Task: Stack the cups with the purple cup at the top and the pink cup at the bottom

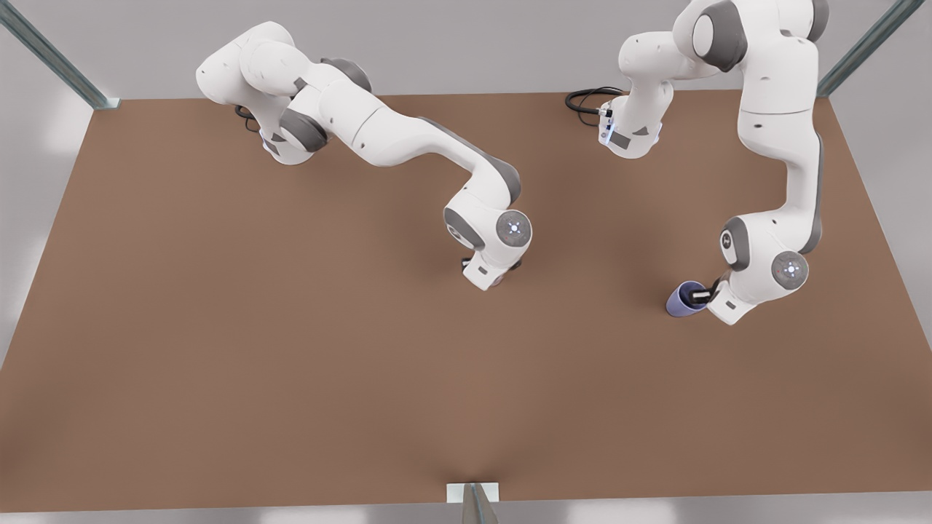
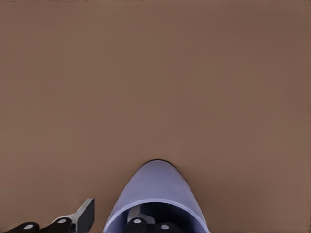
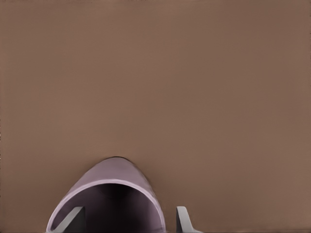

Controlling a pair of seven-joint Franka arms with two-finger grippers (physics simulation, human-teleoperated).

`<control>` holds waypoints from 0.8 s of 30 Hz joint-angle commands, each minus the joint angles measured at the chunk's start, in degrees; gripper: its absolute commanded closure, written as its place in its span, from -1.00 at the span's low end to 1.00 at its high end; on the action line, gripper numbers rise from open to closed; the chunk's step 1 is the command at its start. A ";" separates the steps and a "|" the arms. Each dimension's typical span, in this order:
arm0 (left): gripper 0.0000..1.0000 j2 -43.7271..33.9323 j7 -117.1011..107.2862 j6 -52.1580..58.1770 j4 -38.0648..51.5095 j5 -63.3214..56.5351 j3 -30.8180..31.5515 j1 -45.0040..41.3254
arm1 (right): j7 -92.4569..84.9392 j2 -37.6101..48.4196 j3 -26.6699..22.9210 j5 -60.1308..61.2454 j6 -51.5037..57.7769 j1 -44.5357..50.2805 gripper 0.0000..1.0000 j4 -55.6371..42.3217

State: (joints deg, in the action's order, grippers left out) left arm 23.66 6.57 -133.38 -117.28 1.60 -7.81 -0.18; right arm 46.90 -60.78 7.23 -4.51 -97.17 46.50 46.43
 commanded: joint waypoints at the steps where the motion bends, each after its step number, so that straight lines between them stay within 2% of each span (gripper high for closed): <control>1: 0.43 0.07 3.19 -0.92 0.04 3.14 0.16 0.00 | 16.64 0.14 -0.02 0.20 -1.01 -0.01 -0.53 -0.02; 2: 0.55 0.07 3.19 -0.83 0.04 3.14 0.16 0.00 | 16.56 0.14 -0.03 0.20 -1.01 -0.01 -0.53 -0.02; 3: 0.57 0.07 3.19 -0.74 0.13 3.14 0.25 0.00 | 16.29 0.14 -0.11 0.20 -0.74 -0.10 -0.53 0.24; 5: 0.57 -0.02 3.10 -0.48 0.30 3.23 0.34 -0.09 | 15.06 1.01 -0.11 0.02 -0.92 -0.97 -0.53 2.70; 7: 0.57 -0.63 3.01 0.31 0.56 3.23 0.52 -0.26 | 14.27 6.11 -0.38 -0.06 -1.45 -1.06 -0.53 9.73; 11: 0.57 -2.04 2.66 6.10 4.16 3.58 0.78 -0.44 | 14.18 9.54 -0.73 0.55 -1.53 -1.33 -0.57 11.76; 12: 0.57 -2.83 2.40 12.50 7.67 5.33 0.95 -0.96 | 12.60 11.73 -1.69 2.65 -1.53 -1.41 -0.62 12.98; 13: 0.57 -3.53 0.74 18.05 11.01 7.09 2.36 -1.14 | 10.25 15.94 -4.50 3.28 -1.53 -1.59 -0.79 14.83; 14: 0.57 -4.15 -3.75 20.70 12.87 7.10 5.26 -1.23 | 4.00 22.27 -6.18 5.38 -1.62 -4.31 -0.98 20.01; 15: 0.57 -4.33 -7.79 21.75 13.84 7.18 8.33 -1.14 | -3.99 28.61 -4.77 5.30 -3.29 -12.04 -1.00 25.02; 16: 0.57 -4.85 -10.60 21.84 13.84 7.19 10.26 -1.14 | -11.80 32.63 -4.77 5.03 -3.03 -15.45 -1.00 27.65; 17: 0.57 -5.55 -14.73 22.28 13.92 7.10 12.90 -1.14 | -19.36 39.49 -2.68 5.12 -3.82 -25.45 -1.00 35.46; 18: 0.57 -5.47 -21.06 23.95 15.95 7.10 17.47 -1.14 | -26.77 44.08 -2.31 5.03 -1.63 -35.06 -1.00 36.98; 19: 0.57 -5.38 -25.28 23.95 16.21 7.10 20.72 -1.58 | -30.19 45.40 -2.13 4.95 3.12 -42.27 -1.00 36.72; 21: 0.57 -5.47 -32.40 23.95 16.38 7.01 21.61 -7.11 | -43.64 46.72 -2.22 3.89 2.68 -51.16 -1.00 36.54; 24: 0.57 -4.50 -40.84 24.22 18.76 7.10 21.70 -15.03 | -46.99 46.54 -3.37 0.73 4.27 -50.81 -1.00 34.52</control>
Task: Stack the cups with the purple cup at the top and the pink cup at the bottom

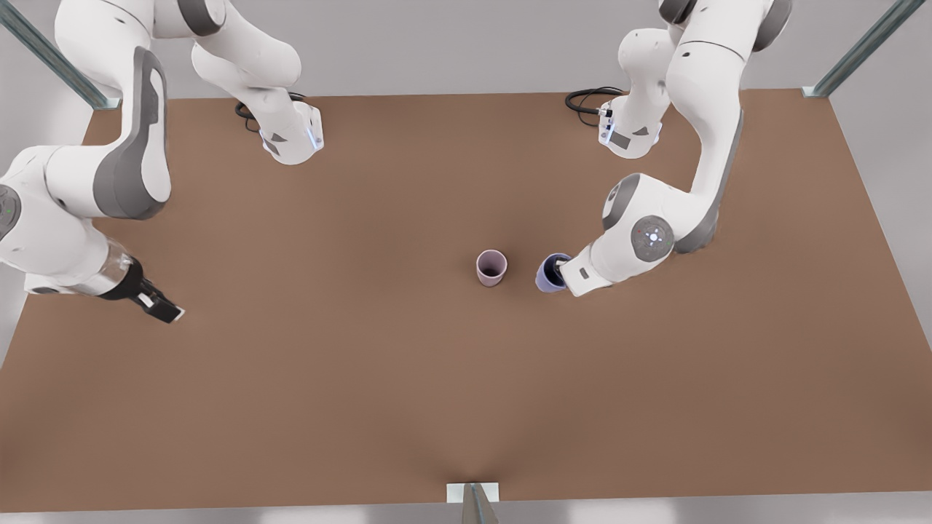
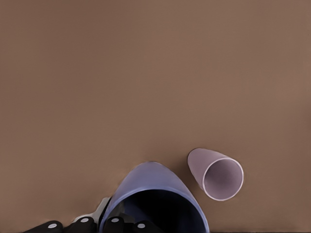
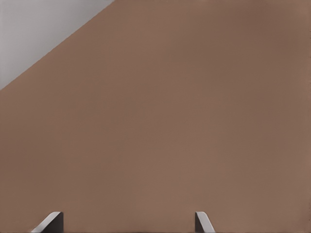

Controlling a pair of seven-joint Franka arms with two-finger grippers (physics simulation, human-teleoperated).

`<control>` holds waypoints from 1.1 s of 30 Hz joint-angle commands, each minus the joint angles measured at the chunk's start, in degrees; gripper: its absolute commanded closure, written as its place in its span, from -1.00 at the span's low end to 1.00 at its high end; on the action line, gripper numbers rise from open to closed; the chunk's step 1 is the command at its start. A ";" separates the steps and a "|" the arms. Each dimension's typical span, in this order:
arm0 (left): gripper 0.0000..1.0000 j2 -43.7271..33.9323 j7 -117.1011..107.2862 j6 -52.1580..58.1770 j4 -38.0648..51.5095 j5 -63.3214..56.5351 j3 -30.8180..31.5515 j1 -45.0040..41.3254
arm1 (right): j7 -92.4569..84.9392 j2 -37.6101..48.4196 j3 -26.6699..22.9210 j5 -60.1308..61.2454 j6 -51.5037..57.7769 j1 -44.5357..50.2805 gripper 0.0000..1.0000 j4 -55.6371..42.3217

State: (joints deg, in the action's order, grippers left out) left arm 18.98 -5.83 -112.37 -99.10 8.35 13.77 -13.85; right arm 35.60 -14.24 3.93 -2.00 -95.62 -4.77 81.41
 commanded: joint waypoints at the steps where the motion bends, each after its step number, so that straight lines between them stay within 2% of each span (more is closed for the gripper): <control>1: 0.57 0.27 -28.97 3.30 0.66 0.35 0.12 -2.50 | -35.77 0.00 -0.24 -1.87 2.10 1.25 -1.00 -0.38; 2: 0.57 0.70 -30.20 3.30 1.45 0.35 0.12 -3.29 | -36.91 -0.34 -2.00 -2.22 1.32 2.66 -1.00 -0.29; 4: 0.57 3.34 -34.42 3.21 5.40 0.35 0.20 -6.54 | -38.50 -1.40 -2.00 -1.96 0.70 2.13 -1.00 -0.82; 9: 0.57 5.80 -37.59 2.77 7.69 0.44 0.20 -10.06 | -37.53 -1.23 -1.82 -0.37 -1.33 2.40 -1.00 -2.31; 16: 0.57 7.39 -37.15 3.30 7.08 0.26 0.20 -11.03 | -37.00 -0.70 -1.91 0.86 0.79 2.40 -1.00 -4.68; 18: 0.57 7.83 -36.71 3.56 6.90 0.17 0.12 -11.03 | -37.09 -0.79 -2.00 1.04 3.25 1.96 -1.00 -8.99; 22: 0.57 8.79 -36.53 3.83 6.90 0.00 0.03 -10.94 | -37.27 -1.40 -2.00 -0.37 7.90 1.87 -1.00 -8.99; 33: 0.57 10.29 -36.53 3.30 7.69 0.26 -0.15 -10.94 | -37.36 -1.49 -2.35 -0.64 8.08 1.34 -1.00 -9.17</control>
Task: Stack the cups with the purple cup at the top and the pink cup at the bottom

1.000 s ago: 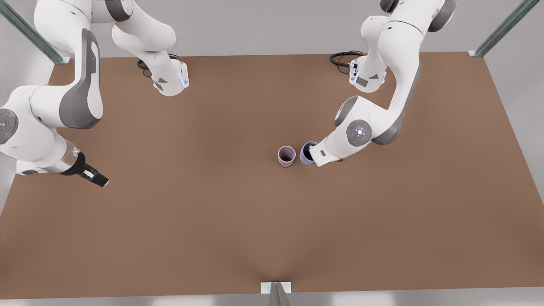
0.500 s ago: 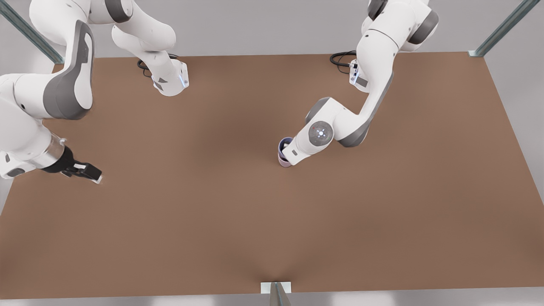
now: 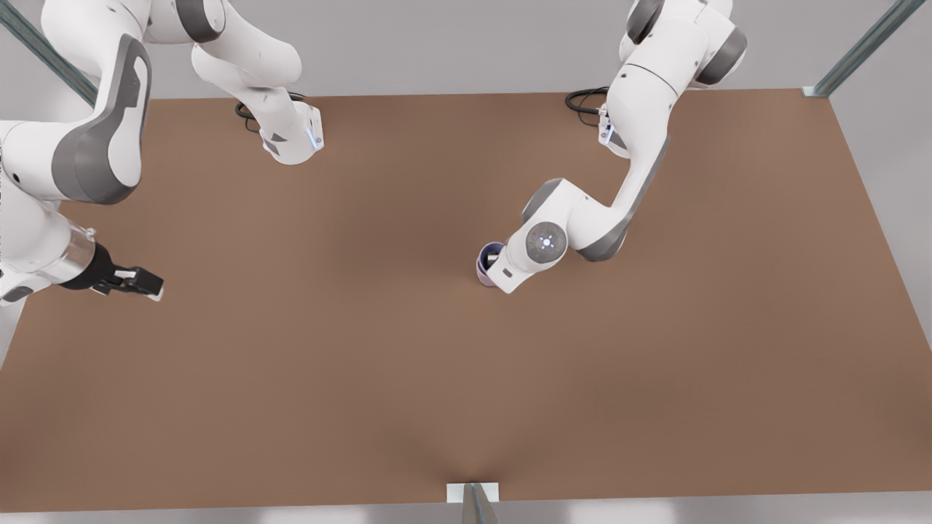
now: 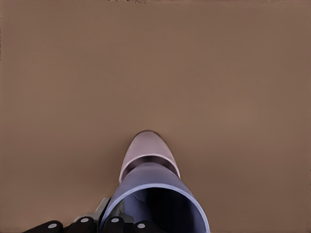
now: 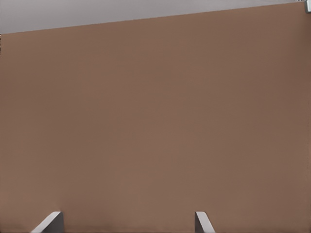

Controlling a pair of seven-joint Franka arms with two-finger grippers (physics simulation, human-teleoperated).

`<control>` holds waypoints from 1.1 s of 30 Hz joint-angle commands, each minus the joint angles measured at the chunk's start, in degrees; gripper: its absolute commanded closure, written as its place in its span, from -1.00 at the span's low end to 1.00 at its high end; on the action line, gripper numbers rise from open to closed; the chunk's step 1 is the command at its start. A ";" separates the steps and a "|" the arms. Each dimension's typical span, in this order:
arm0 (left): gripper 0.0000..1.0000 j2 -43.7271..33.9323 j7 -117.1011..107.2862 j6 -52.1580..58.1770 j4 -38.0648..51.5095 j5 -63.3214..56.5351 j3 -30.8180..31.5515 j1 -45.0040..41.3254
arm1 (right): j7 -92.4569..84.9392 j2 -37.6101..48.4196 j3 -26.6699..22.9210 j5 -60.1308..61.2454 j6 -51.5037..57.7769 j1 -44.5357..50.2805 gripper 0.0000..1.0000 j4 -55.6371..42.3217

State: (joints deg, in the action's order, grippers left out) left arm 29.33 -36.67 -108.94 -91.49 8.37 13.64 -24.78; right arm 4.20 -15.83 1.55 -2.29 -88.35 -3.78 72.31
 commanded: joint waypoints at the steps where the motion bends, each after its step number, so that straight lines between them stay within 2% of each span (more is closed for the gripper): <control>1: 0.57 -0.07 -5.70 -0.22 0.08 0.24 -0.02 0.00 | -6.14 0.10 0.03 0.09 0.81 0.00 -1.00 -0.06; 5: 0.57 0.28 -5.70 -0.13 0.08 0.07 -0.02 0.00 | -5.96 0.10 -0.06 -0.26 0.72 -0.26 -1.00 -0.06; 7: 0.42 0.37 -5.61 -0.13 0.08 -0.29 -0.02 -0.09 | -5.96 0.10 -0.15 -0.17 0.72 -0.26 -1.00 -0.06; 14: 0.35 0.55 -5.52 -0.13 0.00 -0.46 -0.02 -0.09 | -5.96 0.10 -0.06 -0.17 0.72 0.00 -1.00 -0.06; 16: 0.20 0.46 -5.43 -0.04 0.00 -0.46 -0.02 -0.09 | -5.96 0.10 -0.06 -0.08 0.72 -0.09 -1.00 -0.06; 17: 0.06 0.46 -5.43 -0.04 0.00 -0.46 -0.02 -0.09 | -5.96 0.10 -0.06 -0.08 0.72 -0.09 -1.00 -0.06; 19: -0.02 0.37 -5.43 -0.04 0.08 -0.55 -0.02 0.00 | -5.87 0.10 -0.06 -0.08 0.72 -0.09 -1.00 -0.06; 27: -0.02 0.02 -5.78 0.57 0.96 -0.37 -0.02 0.00 | -5.78 0.10 -0.06 -0.08 0.64 -0.17 -1.00 -0.06; 28: -0.09 -0.42 -5.79 0.66 1.05 -0.37 -0.02 0.00 | -5.78 0.01 -0.06 -0.08 0.63 -0.17 -1.00 -0.06; 29: -0.56 -0.94 -5.70 2.50 1.75 -0.37 0.07 0.00 | -5.78 0.01 -0.06 -0.08 0.63 -0.17 -1.00 -0.06; 31: -0.83 -0.95 -5.26 9.62 6.85 -0.46 -0.37 0.17 | -5.78 0.02 -0.06 -0.08 0.63 -0.09 -1.00 -0.06; 32: -1.00 -1.03 -1.41 11.91 9.22 -0.55 -2.83 0.70 | -5.78 0.01 -0.06 -0.08 0.63 -0.09 -1.00 -0.06; 33: -1.00 -1.03 10.01 17.00 13.44 0.15 -10.64 0.79 | -5.78 0.01 -0.06 -0.08 0.63 -0.09 -1.00 -0.06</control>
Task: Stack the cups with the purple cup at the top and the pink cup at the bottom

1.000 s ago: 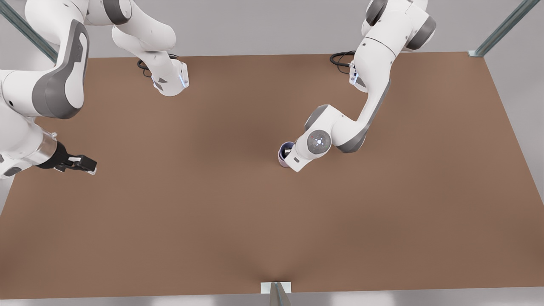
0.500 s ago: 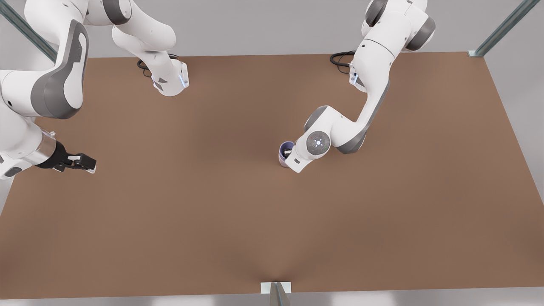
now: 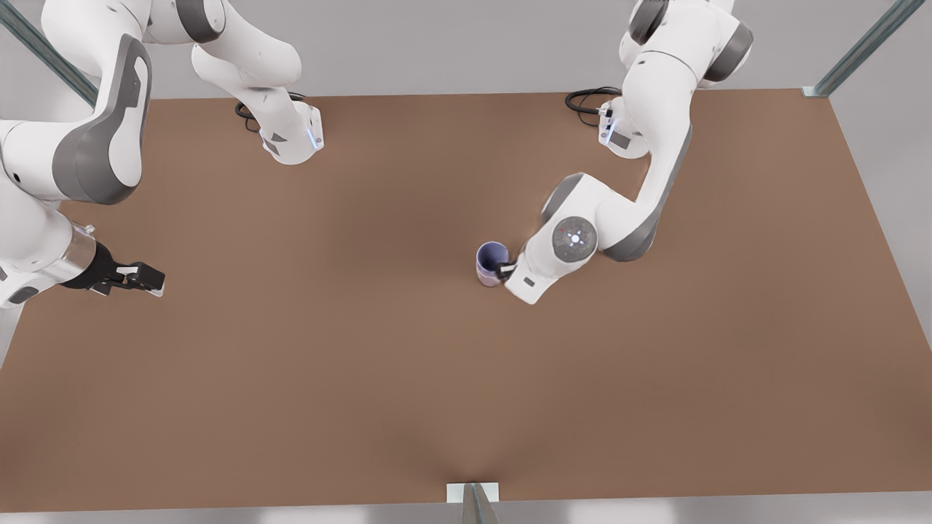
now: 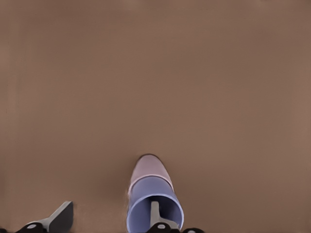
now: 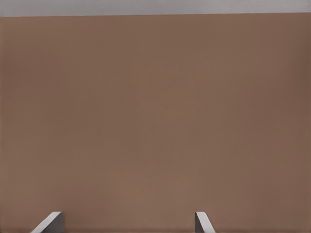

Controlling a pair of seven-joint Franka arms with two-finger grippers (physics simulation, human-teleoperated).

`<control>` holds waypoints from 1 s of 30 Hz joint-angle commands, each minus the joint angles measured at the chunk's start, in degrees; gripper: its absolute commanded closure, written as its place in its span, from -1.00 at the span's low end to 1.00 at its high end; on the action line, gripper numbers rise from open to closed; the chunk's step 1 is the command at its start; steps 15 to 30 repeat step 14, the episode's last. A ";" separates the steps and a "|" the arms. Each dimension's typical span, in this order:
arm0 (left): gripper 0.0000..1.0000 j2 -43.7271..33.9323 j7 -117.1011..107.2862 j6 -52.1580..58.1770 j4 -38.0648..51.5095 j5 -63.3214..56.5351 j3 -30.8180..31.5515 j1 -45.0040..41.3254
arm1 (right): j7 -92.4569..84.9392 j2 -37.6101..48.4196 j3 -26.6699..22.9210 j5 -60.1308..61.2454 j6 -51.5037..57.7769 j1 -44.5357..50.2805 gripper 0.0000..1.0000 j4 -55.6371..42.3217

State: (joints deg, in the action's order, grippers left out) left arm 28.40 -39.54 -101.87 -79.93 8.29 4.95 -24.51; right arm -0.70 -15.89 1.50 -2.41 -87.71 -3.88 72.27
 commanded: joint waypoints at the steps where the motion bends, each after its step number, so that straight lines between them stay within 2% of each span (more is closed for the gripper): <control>1: -1.00 -0.10 23.26 14.23 4.25 0.23 -8.45 0.52 | -0.88 0.15 0.00 0.03 0.00 0.01 -1.00 -0.03; 3: -1.00 -0.62 36.10 18.19 6.62 0.06 -19.43 0.43 | -0.88 0.07 0.00 0.03 0.00 0.01 -1.00 -0.03; 5: -1.00 -3.34 40.58 19.69 6.63 -0.03 -25.86 0.78 | -0.88 0.07 0.00 0.03 0.00 0.01 -1.00 -0.03; 6: -1.00 -5.18 41.82 20.48 6.54 -0.47 -23.08 4.36 | -0.88 0.07 0.00 0.03 0.00 0.01 -1.00 -0.03; 7: -1.00 -9.67 42.17 21.45 5.92 -5.65 -10.59 14.56 | -0.88 0.07 0.00 0.03 0.00 0.01 -1.00 -0.03; 8: -1.00 -11.16 42.18 21.54 6.10 -8.29 -4.43 19.14 | -0.88 0.07 0.00 0.03 0.00 0.01 -1.00 -0.03; 11: -1.00 -16.17 42.53 20.49 2.60 -8.64 2.96 25.82 | -0.79 0.07 0.00 0.12 -0.09 0.01 -1.00 -0.03; 12: -1.00 -19.25 42.44 16.71 -2.24 -8.64 3.05 25.92 | -0.79 0.07 0.00 0.12 -0.09 0.01 -1.00 -0.03; 30: -1.00 -19.26 42.35 16.61 -2.51 -8.73 3.40 26.01 | -0.79 0.07 0.00 0.12 -0.09 0.01 -1.00 -0.03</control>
